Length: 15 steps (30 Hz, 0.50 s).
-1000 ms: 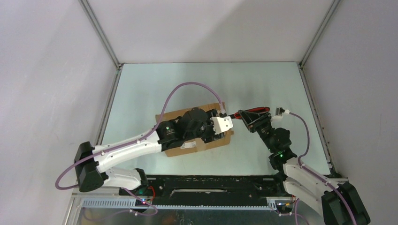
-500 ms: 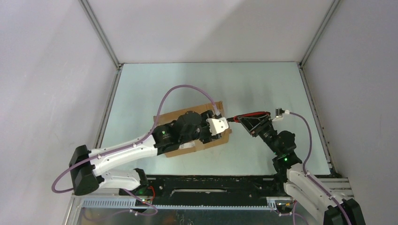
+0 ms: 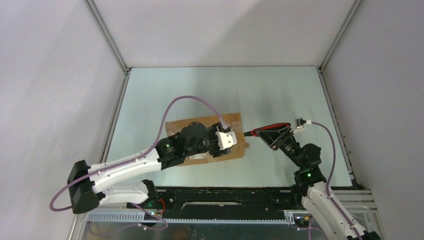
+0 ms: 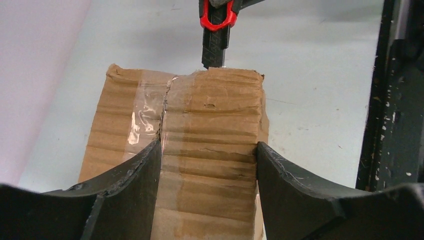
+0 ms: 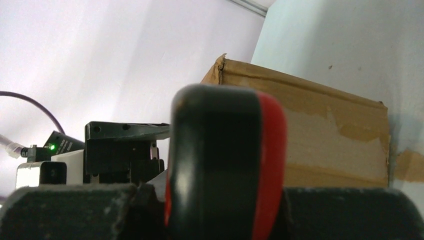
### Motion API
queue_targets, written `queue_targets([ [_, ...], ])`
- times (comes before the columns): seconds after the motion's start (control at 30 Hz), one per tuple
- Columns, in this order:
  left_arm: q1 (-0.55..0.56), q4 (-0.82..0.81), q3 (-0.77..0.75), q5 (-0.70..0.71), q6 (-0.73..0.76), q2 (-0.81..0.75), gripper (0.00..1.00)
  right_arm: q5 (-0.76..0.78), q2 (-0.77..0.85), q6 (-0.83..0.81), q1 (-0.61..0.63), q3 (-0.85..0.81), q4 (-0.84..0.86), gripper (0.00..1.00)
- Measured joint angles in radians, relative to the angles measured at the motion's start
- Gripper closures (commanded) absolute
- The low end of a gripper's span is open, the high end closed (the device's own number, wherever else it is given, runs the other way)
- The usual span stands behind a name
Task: Unpack the express box
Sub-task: Cut the express box at the center of the board.
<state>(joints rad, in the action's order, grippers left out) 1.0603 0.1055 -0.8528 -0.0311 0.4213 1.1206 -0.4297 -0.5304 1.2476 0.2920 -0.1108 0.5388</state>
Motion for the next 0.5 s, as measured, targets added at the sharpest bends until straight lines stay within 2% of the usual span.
queue_targets([
  [0.3, -0.055, 0.002, 0.01, -0.002, 0.034, -0.062, 0.67, -0.119, 0.048, 0.002, -0.033, 0.005, -0.097, 1.0],
  [0.5, -0.051, 0.017, 0.038, -0.083, 0.059, -0.101, 0.67, -0.097, 0.068, 0.034, -0.072, 0.005, -0.135, 1.0],
])
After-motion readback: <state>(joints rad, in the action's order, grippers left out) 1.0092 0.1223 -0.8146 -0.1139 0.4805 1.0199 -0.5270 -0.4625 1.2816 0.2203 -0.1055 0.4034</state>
